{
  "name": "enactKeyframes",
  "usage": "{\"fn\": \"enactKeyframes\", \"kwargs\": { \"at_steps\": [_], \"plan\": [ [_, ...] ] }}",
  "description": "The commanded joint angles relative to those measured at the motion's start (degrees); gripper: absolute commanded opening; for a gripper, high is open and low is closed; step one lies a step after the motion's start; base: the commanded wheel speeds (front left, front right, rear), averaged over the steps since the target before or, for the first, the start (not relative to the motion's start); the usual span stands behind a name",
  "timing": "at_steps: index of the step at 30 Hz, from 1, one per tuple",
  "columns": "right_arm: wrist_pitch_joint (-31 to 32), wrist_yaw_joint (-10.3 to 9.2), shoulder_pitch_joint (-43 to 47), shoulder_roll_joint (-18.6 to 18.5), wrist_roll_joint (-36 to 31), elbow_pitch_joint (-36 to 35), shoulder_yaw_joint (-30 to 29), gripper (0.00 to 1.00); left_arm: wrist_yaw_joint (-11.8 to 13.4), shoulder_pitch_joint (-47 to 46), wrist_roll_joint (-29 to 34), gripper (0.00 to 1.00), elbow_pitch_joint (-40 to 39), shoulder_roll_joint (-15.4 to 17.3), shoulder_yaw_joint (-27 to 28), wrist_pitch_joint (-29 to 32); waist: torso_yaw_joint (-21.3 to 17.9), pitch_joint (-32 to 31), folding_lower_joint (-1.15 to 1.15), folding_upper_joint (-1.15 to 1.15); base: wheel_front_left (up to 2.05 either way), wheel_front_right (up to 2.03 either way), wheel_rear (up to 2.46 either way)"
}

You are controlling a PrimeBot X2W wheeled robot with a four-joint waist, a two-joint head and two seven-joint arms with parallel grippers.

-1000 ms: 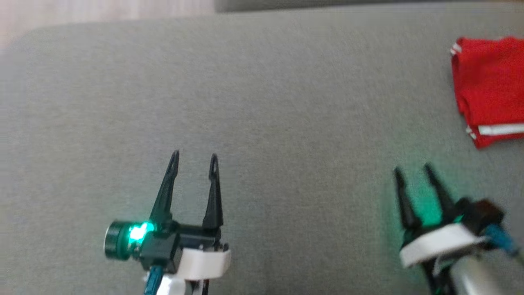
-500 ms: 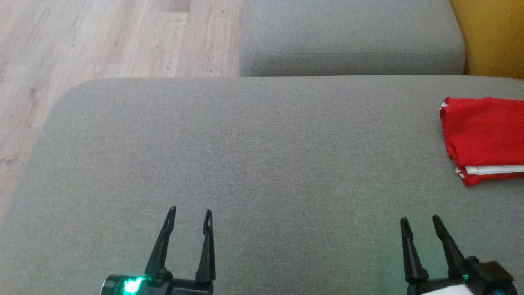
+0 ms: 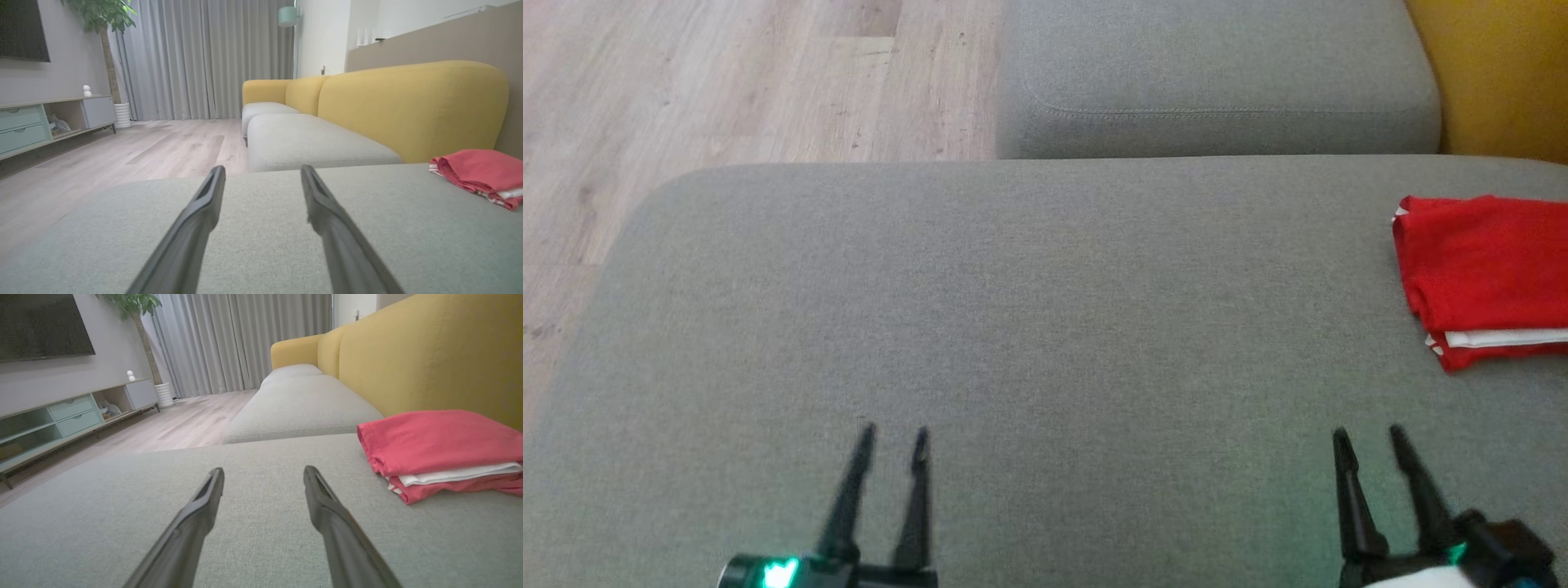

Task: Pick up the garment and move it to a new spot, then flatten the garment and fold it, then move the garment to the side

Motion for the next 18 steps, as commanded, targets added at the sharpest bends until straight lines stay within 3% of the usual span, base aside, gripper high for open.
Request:
{"fn": "enactKeyframes", "kwargs": {
  "at_steps": [1,18],
  "plan": [
    [0.1,0.00,0.0,0.0,0.0,0.8,0.1,0.00,0.0,0.0,0.0,0.00,0.8,0.0,-0.1,0.0,0.0,0.0,0.00,0.00,0.00,0.00,0.00],
    [1.9,-0.01,-1.9,-0.6,10.0,3.5,0.1,0.00,-1.4,-1.2,-10.7,0.00,3.8,0.5,1.7,1.7,-0.6,0.2,0.00,0.00,0.00,0.00,0.00]
  ]
}}
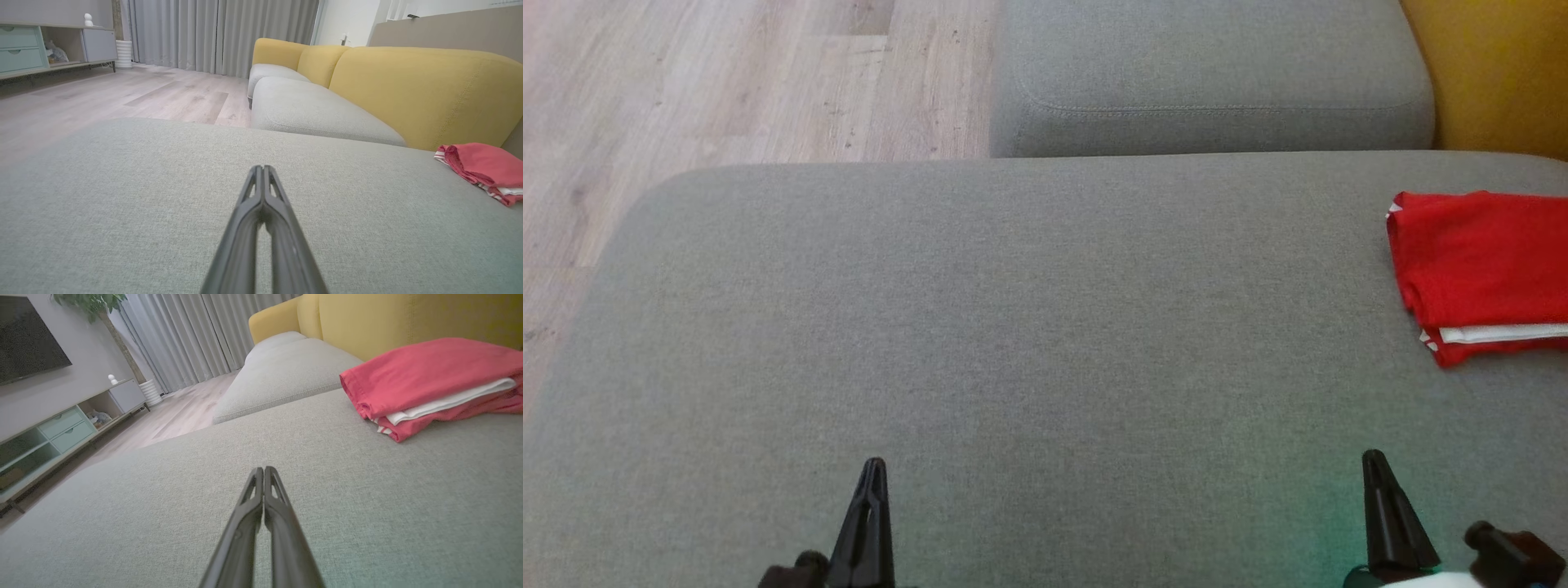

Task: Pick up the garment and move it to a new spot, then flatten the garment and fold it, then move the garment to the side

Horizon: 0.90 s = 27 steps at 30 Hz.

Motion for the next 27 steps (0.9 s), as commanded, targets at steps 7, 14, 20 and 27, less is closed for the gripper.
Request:
{"fn": "enactKeyframes", "kwargs": {
  "at_steps": [7,14,20,27],
  "plan": [
    [1.1,-0.01,-3.3,-0.9,6.2,-1.1,-0.3,0.00,-1.3,-3.6,-6.5,0.00,-0.7,0.6,2.0,1.1,-0.3,0.1,0.00,0.00,0.00,0.00,0.00],
    [2.0,-0.01,-4.4,-1.1,11.1,-0.8,-0.5,0.00,-2.2,-4.6,-11.7,0.00,0.0,0.8,3.1,2.1,-0.6,0.2,0.00,0.00,0.00,0.00,0.00],
    [2.8,-0.02,-5.3,-1.2,15.2,-0.4,-0.7,0.00,-2.8,-5.5,-16.1,0.00,0.6,1.0,4.0,2.9,-0.8,0.3,0.00,0.00,0.00,0.00,0.00],
    [3.8,-0.02,-6.4,-1.4,20.0,-0.1,-0.9,0.00,-3.6,-6.4,-21.3,0.00,1.1,1.1,5.1,3.9,-1.1,0.4,0.00,0.00,0.00,0.00,0.00]
  ]
}}
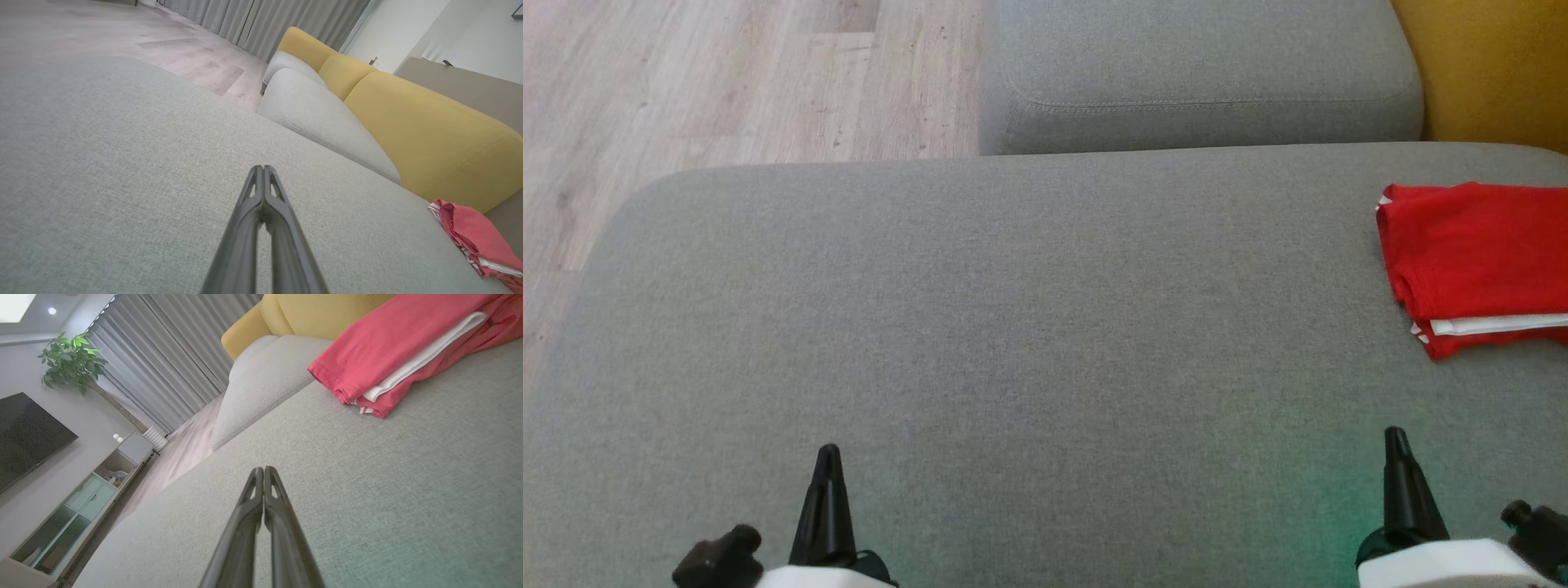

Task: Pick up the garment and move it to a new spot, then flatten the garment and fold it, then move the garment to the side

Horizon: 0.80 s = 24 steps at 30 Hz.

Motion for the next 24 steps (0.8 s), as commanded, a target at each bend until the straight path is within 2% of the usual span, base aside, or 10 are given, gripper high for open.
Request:
{"fn": "enactKeyframes", "kwargs": {
  "at_steps": [1,24],
  "plan": [
    [0.5,-0.02,-3.1,-1.2,2.1,-1.6,-0.1,0.00,-0.5,-3.0,-2.1,0.00,-1.3,0.6,1.6,0.4,-0.1,0.0,0.00,0.00,0.00,0.00,0.00],
    [3.8,-0.03,-6.6,-1.6,16.9,-0.4,-1.2,0.00,-3.0,-5.9,-17.9,0.00,0.5,0.8,5.4,3.8,-1.0,0.3,0.00,0.00,0.00,0.00,0.00]
  ]
}}
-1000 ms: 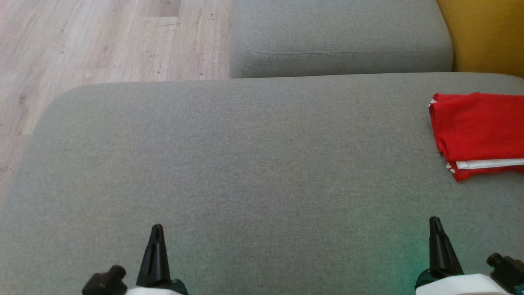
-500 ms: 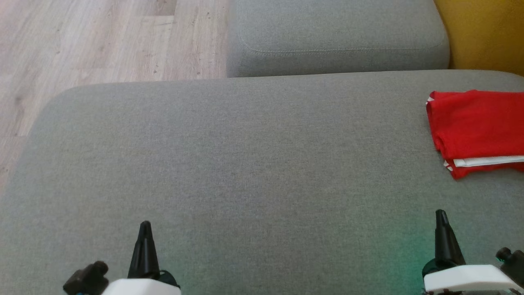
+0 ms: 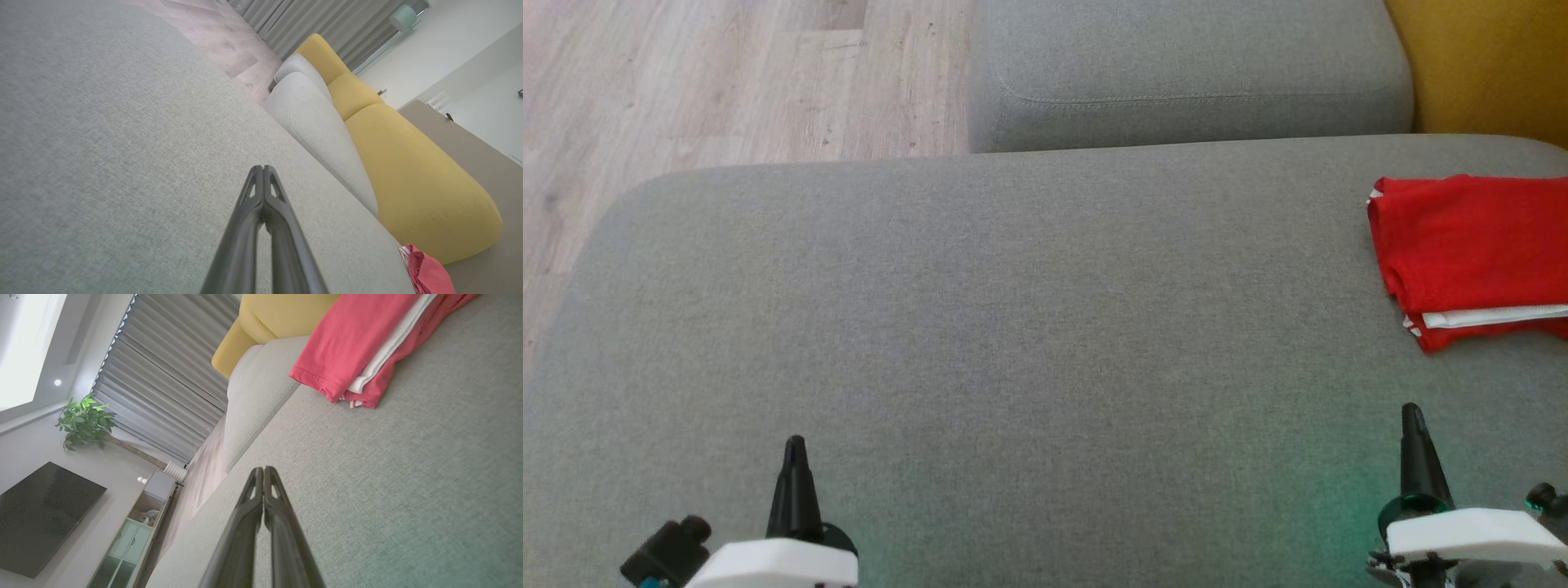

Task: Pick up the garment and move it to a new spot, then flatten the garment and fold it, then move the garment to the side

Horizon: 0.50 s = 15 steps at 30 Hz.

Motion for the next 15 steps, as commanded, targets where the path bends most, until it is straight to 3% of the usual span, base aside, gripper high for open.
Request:
{"fn": "enactKeyframes", "kwargs": {
  "at_steps": [1,15],
  "plan": [
    [0.3,-0.02,-3.0,-1.3,1.6,-1.5,0.3,0.00,-0.5,-3.3,-1.5,0.00,-1.5,0.7,1.8,0.2,0.0,0.0,0.00,0.00,0.00,0.00,0.00],
    [2.5,-0.02,-5.2,-1.4,10.9,-0.7,-0.6,0.00,-2.0,-5.2,-11.5,0.00,-0.2,0.7,4.4,2.5,-0.6,0.2,0.00,0.00,0.00,0.00,0.00]
  ]
}}
